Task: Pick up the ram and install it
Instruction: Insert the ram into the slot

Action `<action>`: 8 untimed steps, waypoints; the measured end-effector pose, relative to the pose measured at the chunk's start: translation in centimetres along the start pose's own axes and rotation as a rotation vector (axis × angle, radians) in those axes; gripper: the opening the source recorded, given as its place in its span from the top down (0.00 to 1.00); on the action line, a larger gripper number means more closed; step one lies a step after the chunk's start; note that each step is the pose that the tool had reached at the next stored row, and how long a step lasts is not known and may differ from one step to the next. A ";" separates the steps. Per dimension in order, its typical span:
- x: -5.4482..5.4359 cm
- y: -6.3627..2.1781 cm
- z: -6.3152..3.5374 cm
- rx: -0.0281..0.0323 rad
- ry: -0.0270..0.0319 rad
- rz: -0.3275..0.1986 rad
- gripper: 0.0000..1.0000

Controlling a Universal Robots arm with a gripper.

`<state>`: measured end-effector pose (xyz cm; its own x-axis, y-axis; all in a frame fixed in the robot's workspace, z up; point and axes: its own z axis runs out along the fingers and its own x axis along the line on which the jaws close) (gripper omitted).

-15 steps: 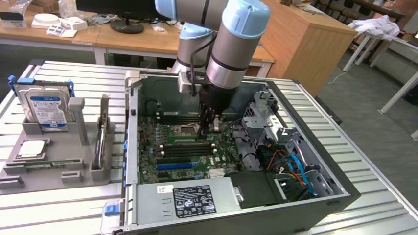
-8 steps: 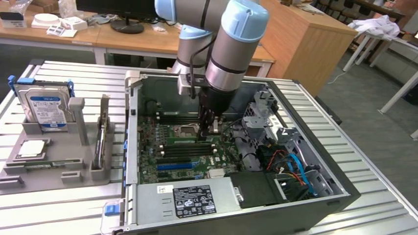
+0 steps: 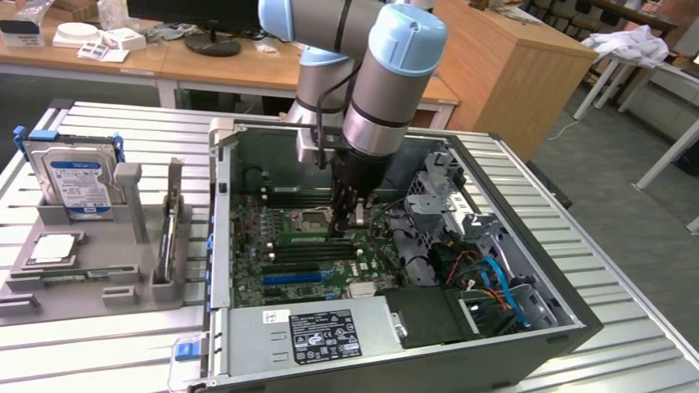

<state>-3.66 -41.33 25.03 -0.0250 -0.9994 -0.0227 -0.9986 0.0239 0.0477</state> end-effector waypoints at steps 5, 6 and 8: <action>0.0 0.00 0.06 0.0000 0.0001 0.000 0.88; 0.0 0.00 0.06 0.0001 -0.0001 0.000 0.88; 0.1 0.00 0.07 0.0001 -0.0003 0.000 0.88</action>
<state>-3.66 -41.42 24.96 -0.0252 -0.9994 -0.0230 -0.9986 0.0241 0.0476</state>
